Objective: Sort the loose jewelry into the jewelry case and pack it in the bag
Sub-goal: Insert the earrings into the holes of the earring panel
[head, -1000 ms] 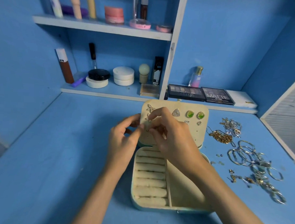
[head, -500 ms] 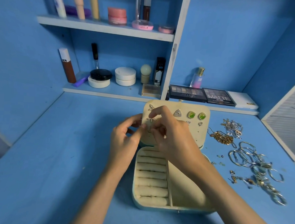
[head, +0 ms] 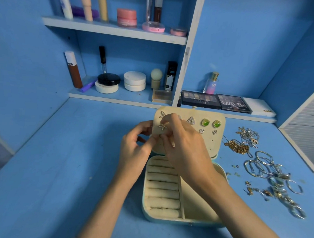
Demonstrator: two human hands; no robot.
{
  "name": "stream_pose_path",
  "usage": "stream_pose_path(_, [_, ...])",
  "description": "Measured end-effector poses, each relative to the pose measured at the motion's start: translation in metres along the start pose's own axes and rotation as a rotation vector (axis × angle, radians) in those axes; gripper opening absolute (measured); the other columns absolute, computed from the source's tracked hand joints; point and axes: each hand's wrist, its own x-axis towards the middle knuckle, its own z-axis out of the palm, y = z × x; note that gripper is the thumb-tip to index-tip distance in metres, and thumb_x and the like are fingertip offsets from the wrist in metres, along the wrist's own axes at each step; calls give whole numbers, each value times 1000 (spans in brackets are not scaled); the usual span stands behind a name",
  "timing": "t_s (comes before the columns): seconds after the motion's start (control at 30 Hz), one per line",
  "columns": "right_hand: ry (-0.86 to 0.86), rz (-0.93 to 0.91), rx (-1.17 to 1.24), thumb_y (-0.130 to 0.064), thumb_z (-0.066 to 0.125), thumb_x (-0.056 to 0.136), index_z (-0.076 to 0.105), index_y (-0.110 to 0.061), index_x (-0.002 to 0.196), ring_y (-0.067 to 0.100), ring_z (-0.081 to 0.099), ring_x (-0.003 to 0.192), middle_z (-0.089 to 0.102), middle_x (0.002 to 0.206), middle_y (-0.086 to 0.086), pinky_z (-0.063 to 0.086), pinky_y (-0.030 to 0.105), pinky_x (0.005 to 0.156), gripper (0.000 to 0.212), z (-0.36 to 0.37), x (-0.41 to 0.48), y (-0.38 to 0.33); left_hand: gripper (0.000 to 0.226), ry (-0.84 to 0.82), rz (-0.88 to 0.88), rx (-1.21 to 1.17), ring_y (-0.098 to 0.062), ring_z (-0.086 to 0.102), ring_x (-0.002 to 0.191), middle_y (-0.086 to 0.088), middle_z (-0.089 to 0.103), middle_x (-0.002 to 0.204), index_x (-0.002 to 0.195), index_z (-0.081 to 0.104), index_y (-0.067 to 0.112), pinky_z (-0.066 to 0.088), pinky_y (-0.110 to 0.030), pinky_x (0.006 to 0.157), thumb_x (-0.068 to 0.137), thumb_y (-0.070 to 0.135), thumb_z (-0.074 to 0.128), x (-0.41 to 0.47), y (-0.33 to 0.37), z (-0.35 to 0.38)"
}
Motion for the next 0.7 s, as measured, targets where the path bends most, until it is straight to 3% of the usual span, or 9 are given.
stream_pose_path(0.1, [49, -55, -68, -6, 61, 76, 52, -8, 93, 27, 54, 66, 59, 73, 4, 46, 39, 42, 19, 0, -3, 3, 20, -14, 20, 25, -6, 60, 79, 15, 67, 79, 87, 66, 32, 45, -16, 73, 76, 16, 61, 0, -1, -1])
stream_pose_path(0.2, [64, -41, -40, -10, 60, 81, 55, -9, 92, 19, 50, 66, 58, 72, -2, 46, 37, 47, 12, -4, -7, 6, 19, -29, 19, 55, -9, 60, 84, 13, 67, 83, 90, 64, 32, 46, -22, 76, 74, 20, 64, -1, -2, 0])
stream_pose_path(0.37, [73, 7, 14, -16, 58, 85, 53, -15, 93, 7, 37, 64, 44, 69, -12, 39, 26, 53, 9, -17, -17, 20, 21, -33, 7, 75, -11, 61, 88, 13, 69, 88, 96, 66, 27, 47, -20, 74, 75, 25, 65, -1, -6, 1])
stream_pose_path(0.6, [19, 130, 89, -20, 62, 82, 57, -21, 87, 3, 45, 57, 52, 59, -8, 35, 9, 55, 7, -56, -33, 51, 20, -26, 2, 60, -7, 61, 87, 16, 70, 91, 94, 66, 33, 47, -18, 77, 77, 25, 64, 0, -9, 1])
stream_pose_path(0.7, [-7, 215, 97, -10, 68, 84, 60, -17, 84, 6, 44, 52, 55, 59, -8, 34, 8, 53, 11, -75, -39, 67, 19, -11, 4, 44, -5, 61, 84, 17, 70, 89, 92, 66, 35, 47, -16, 76, 76, 25, 64, 1, -10, 1])
